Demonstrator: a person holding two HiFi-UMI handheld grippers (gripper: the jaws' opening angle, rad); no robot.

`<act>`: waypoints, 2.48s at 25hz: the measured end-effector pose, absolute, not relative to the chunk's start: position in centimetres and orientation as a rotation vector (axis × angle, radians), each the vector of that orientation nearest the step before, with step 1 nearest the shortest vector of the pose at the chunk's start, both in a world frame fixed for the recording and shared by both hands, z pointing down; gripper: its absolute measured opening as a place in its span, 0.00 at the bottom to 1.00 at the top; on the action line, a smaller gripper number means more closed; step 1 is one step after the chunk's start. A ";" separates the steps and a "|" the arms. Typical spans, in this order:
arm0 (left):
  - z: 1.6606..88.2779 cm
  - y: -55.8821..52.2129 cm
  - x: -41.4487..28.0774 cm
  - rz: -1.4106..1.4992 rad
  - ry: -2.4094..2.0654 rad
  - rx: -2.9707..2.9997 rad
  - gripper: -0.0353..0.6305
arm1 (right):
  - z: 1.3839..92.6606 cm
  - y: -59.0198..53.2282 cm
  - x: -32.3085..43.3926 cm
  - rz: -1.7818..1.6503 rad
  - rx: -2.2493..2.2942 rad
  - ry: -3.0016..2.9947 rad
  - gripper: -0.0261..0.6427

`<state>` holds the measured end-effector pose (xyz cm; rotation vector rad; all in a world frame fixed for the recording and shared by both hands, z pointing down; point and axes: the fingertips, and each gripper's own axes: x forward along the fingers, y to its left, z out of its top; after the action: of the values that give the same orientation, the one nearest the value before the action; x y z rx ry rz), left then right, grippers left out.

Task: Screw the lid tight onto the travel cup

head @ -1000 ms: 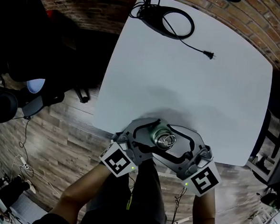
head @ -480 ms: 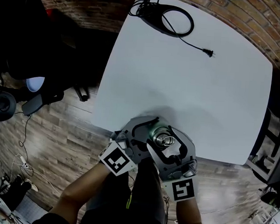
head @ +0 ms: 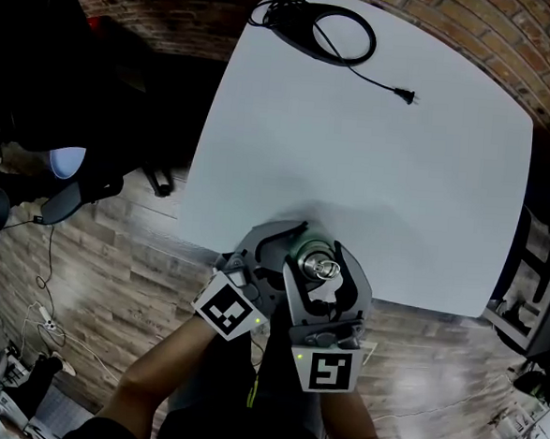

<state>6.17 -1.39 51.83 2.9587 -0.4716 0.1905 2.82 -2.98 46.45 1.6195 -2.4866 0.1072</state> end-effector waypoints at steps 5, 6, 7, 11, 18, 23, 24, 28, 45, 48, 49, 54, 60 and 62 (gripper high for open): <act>51.8 -1.4 6.1 0.184 -0.480 2.960 0.57 | 46.8 -2.9 2.5 0.071 1.532 -2.474 0.44; 51.8 -1.4 6.1 0.181 -0.482 2.962 0.57 | 47.1 -2.8 2.4 0.067 1.497 -2.471 0.45; 51.8 -1.4 6.2 0.178 -0.485 2.962 0.57 | 47.2 -2.6 2.4 0.071 1.465 -2.475 0.47; 51.9 -1.4 6.2 0.177 -0.486 2.946 0.57 | 46.5 -1.2 2.6 0.079 1.275 -2.524 0.47; 52.0 -1.5 6.2 0.168 -0.488 2.931 0.57 | 45.4 0.2 4.3 0.056 0.818 -2.643 0.47; 52.0 -1.5 6.2 0.179 -0.474 2.934 0.57 | 44.8 -0.6 2.9 0.071 0.601 -2.744 0.47; 52.0 -1.4 6.2 0.180 -0.472 2.934 0.57 | 44.9 -0.8 2.5 0.069 0.573 -2.748 0.47; 51.9 -1.4 6.2 0.179 -0.469 2.939 0.57 | 45.9 -1.6 1.6 0.099 0.566 -2.739 0.47; 51.9 -1.5 6.2 0.192 -0.453 2.960 0.57 | 45.2 -2.7 2.8 0.156 1.459 -2.675 0.44; 52.0 -1.4 6.2 0.190 -0.449 2.960 0.57 | 45.3 -2.6 3.4 0.112 1.753 -2.523 0.44; 52.0 -1.4 6.2 0.189 -0.451 2.955 0.57 | 45.4 -2.6 3.5 0.102 1.808 -2.488 0.44; 51.9 -1.4 6.2 0.187 -0.462 2.939 0.57 | 45.4 -2.7 3.6 0.099 1.911 -2.414 0.43; 51.9 -1.4 6.2 0.188 -0.461 2.945 0.57 | 45.6 -2.7 3.6 0.122 1.909 -2.401 0.43; 51.9 -1.4 6.2 0.195 -0.458 2.943 0.57 | 45.6 -2.7 3.6 0.121 1.901 -2.405 0.43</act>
<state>6.24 -1.40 51.93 2.9427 -0.4579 0.1947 3.63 -2.69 45.58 1.9014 -2.4049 0.1207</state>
